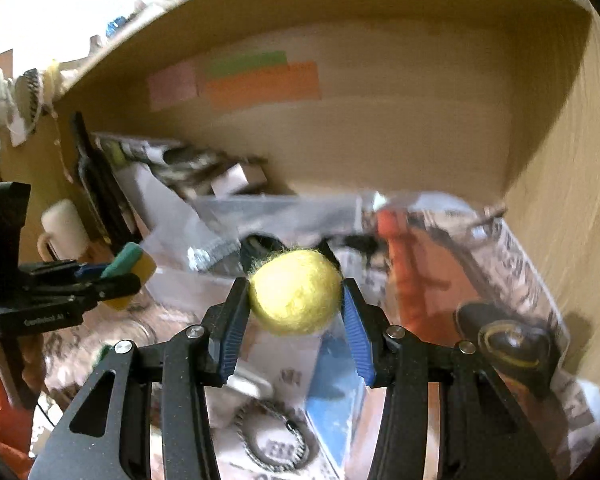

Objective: Organize soft objects
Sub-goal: 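Lower the sponge into the clear box with the left tool while the right tool drops the ball there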

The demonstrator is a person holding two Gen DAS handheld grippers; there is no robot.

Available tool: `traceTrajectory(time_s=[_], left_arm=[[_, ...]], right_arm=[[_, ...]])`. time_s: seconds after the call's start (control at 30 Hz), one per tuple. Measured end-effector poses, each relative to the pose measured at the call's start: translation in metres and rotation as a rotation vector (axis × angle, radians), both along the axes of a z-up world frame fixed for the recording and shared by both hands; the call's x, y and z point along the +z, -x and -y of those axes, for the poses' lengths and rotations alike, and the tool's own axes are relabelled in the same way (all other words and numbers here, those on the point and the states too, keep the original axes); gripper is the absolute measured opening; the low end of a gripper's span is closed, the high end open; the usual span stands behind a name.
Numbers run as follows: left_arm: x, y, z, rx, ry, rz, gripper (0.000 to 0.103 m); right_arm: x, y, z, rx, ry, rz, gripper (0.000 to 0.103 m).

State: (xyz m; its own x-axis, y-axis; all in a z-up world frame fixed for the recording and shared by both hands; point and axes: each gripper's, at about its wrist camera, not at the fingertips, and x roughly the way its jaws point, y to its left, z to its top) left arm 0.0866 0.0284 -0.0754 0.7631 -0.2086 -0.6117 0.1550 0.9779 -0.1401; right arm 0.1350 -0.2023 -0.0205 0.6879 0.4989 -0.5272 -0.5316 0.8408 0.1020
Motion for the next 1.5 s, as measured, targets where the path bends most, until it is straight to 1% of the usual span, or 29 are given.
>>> traceTrajectory(time_s=[0.1,0.17,0.37,0.5,0.63,0.83,1.03,1.13,1.27,1.43,1.5], left_arm=[[0.015,0.001,-0.003,0.016,-0.011,0.044,0.036],[0.02,0.0,-0.006,0.027,-0.013,0.058,0.036],[0.027,-0.018,-0.013,0.058,-0.021,0.062,0.036],[0.022,-0.032,-0.018,0.069,-0.027,0.042,0.036],[0.01,-0.049,-0.02,0.069,-0.023,0.006,0.036],[-0.007,-0.071,-0.021,0.078,-0.021,-0.041,0.036],[-0.021,-0.088,-0.019,0.076,-0.022,-0.085,0.036],[-0.025,-0.094,-0.018,0.078,-0.027,-0.094,0.036],[-0.027,-0.097,-0.018,0.078,-0.03,-0.105,0.037],[-0.027,-0.099,-0.018,0.073,-0.028,-0.117,0.043],[-0.025,-0.096,-0.02,0.076,-0.019,-0.114,0.048]], right_arm=[[0.01,-0.002,-0.009,0.025,-0.017,0.027,0.043],[0.015,-0.005,-0.017,0.043,-0.023,0.045,0.043],[0.017,-0.016,-0.043,0.103,-0.008,0.058,0.043],[0.01,-0.026,-0.057,0.124,0.01,0.04,0.043],[-0.003,-0.042,-0.073,0.15,0.035,-0.014,0.043],[-0.022,-0.06,-0.091,0.179,0.099,-0.081,0.043],[-0.033,-0.065,-0.104,0.203,0.166,-0.095,0.043],[-0.039,-0.07,-0.109,0.207,0.185,-0.106,0.043],[-0.049,-0.076,-0.111,0.214,0.198,-0.142,0.043],[-0.049,-0.076,-0.109,0.222,0.196,-0.164,0.044],[-0.046,-0.075,-0.108,0.219,0.192,-0.154,0.047]])
